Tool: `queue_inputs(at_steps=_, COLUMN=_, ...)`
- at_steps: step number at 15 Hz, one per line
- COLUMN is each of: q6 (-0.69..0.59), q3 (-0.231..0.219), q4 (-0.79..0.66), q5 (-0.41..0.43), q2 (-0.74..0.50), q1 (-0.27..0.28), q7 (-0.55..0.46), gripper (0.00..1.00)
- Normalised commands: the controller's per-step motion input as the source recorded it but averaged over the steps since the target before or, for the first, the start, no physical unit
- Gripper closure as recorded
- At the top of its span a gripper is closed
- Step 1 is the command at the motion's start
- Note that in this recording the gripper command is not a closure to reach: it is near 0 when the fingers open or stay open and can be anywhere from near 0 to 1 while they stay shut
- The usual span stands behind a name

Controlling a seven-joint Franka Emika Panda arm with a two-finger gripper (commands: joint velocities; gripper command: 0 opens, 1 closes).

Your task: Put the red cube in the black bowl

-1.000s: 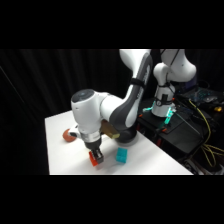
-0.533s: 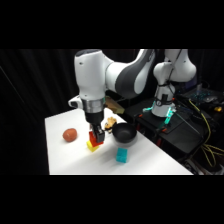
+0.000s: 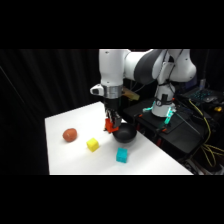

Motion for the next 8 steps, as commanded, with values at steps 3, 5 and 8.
queue_inputs(at_steps=3, q6=0.27, q3=0.010, q4=-0.57, q5=-0.027, q2=-0.47, q1=-0.194, q7=-0.05, gripper=1.00)
queue_inputs(at_steps=5, q6=0.27, q3=-0.004, q4=-0.49, q5=0.094, q2=-0.35, q1=-0.167, q7=-0.14, gripper=1.00)
queue_inputs(at_steps=8, q6=0.32, q3=-0.006, q4=-0.34, q5=0.179, q2=-0.13, q1=-0.113, q7=-0.18, gripper=1.00)
